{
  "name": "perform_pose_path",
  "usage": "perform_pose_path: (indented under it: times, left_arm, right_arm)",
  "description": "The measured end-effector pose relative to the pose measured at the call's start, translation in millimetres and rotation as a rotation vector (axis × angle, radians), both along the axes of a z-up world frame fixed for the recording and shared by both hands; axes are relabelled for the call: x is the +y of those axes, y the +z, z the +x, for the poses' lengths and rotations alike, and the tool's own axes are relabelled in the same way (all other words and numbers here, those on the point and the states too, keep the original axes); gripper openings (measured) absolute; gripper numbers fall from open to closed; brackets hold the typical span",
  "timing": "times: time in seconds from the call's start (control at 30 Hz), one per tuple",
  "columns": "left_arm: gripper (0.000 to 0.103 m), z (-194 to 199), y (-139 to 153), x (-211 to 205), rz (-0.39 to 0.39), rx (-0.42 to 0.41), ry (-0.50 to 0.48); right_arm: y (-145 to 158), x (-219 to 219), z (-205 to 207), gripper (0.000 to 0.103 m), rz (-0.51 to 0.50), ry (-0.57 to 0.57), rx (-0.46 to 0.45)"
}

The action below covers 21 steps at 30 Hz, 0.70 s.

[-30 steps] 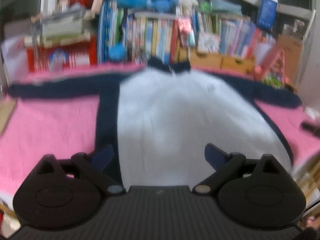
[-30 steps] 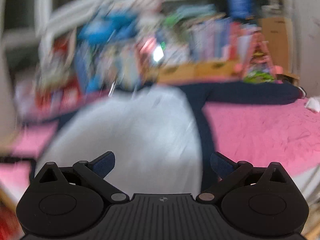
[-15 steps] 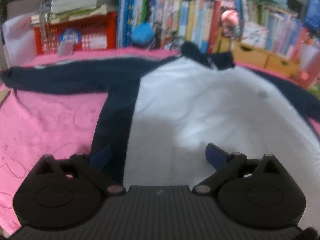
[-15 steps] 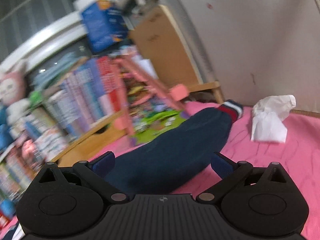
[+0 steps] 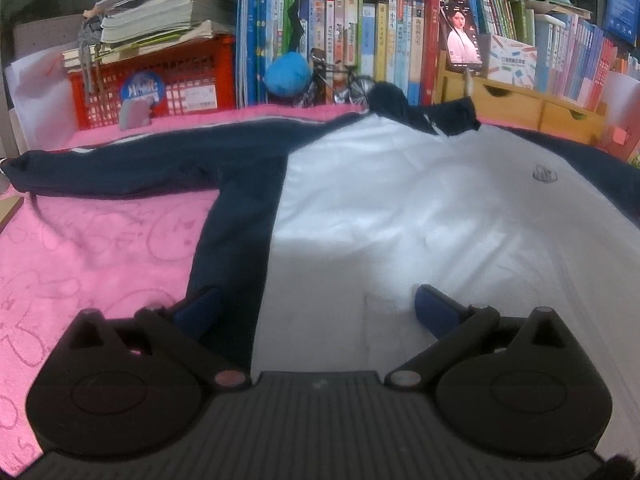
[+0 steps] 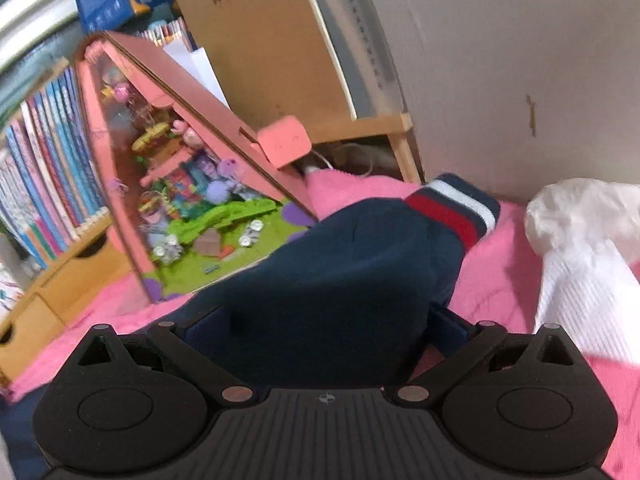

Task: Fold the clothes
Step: 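Grasp the striped navy sleeve cuff with the right gripper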

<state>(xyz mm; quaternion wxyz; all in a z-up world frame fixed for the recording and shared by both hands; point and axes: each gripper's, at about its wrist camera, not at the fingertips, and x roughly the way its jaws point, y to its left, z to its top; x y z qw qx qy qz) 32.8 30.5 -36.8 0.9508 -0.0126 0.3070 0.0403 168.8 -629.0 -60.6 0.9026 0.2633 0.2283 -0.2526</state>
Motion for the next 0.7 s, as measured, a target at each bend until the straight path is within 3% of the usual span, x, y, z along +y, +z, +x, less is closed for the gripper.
perform_pose_path:
  times: [0.03, 0.07, 0.1, 0.17, 0.27, 0.43, 0.63, 0.67, 0.7]
  left_arm:
    - [0.103, 0.2, -0.1, -0.1, 0.0, -0.001, 0.0]
    - [0.103, 0.3, -0.1, -0.1, 0.0, -0.003, 0.001]
    - [0.103, 0.5, -0.2, -0.2, 0.0, -0.004, 0.001]
    - [0.103, 0.7, -0.2, -0.1, 0.0, -0.006, 0.002]
    - [0.103, 0.5, -0.3, 0.4, -0.002, -0.008, 0.001]
    - [0.103, -0.6, -0.5, 1.3, -0.007, -0.011, -0.001]
    - [0.103, -1.5, -0.4, 2.8, -0.018, -0.017, -0.004]
    - [0.103, -1.8, -0.5, 3.4, -0.022, -0.019, -0.006]
    - [0.103, -2.2, -0.5, 3.9, -0.026, -0.021, -0.008]
  right_arm:
    - [-0.1, -2.1, 2.6, 0.1, 0.003, -0.009, -0.002]
    - [0.4, -3.4, 4.3, 0.085, 0.002, -0.026, 0.0]
    - [1.3, -4.3, 4.8, 0.058, 0.005, -0.044, 0.013]
    - [3.5, -6.4, 4.4, 0.03, 0.018, -0.073, 0.039]
    - [14.1, -7.7, -7.3, 0.014, 0.064, -0.038, -0.025]
    - [62.2, 23.3, -28.7, 0.01, -0.008, 0.053, -0.169]
    - [135.6, 110.8, -38.8, 0.01, -0.117, 0.274, -0.314]
    - [140.2, 120.4, -37.6, 0.016, -0.119, 0.284, -0.319]
    - [144.9, 130.0, -36.4, 0.029, -0.12, 0.294, -0.325]
